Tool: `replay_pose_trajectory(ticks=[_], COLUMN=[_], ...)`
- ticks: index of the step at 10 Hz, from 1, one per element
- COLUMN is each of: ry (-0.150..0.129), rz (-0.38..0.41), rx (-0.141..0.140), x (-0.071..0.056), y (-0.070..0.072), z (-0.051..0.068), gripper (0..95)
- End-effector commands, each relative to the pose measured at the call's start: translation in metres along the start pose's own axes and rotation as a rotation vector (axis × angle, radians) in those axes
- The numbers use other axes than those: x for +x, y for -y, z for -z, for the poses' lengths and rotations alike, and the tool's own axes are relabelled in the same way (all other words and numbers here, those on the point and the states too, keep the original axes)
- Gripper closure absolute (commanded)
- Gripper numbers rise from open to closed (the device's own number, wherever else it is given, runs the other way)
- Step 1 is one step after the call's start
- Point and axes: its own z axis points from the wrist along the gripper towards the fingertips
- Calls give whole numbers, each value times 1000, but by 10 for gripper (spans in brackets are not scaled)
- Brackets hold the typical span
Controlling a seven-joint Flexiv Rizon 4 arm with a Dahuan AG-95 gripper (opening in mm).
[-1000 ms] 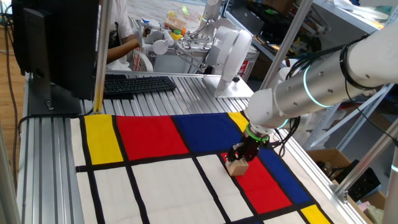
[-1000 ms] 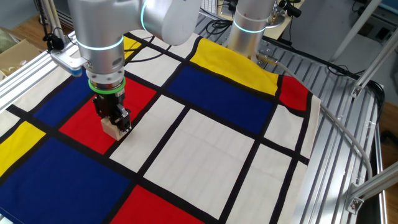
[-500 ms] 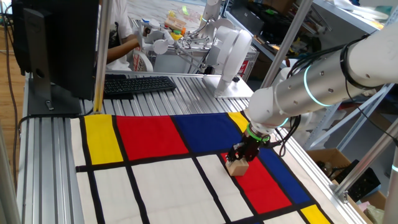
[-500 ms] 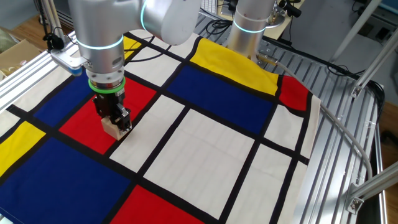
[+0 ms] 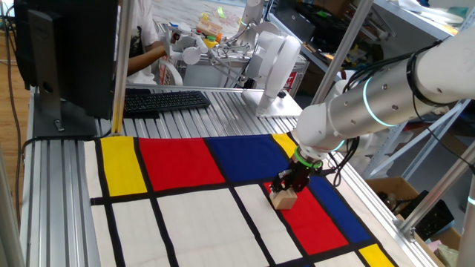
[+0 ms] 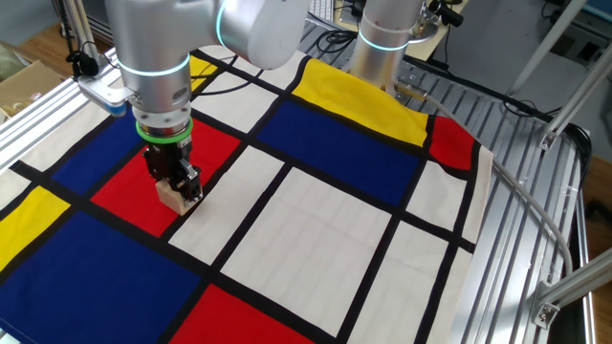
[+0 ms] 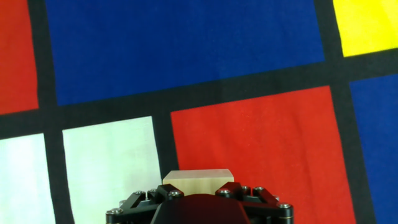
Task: Hold a small block with the gripper and sweep it from left to right on the table
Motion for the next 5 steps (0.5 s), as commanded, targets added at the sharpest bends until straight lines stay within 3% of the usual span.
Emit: replay_pose_trajectory(ticks=[1,5], ry=[1,4], rz=[3,4], rx=[-2,-7], x=[0,-1], y=[0,0], z=[0,-2], gripper=[950,950])
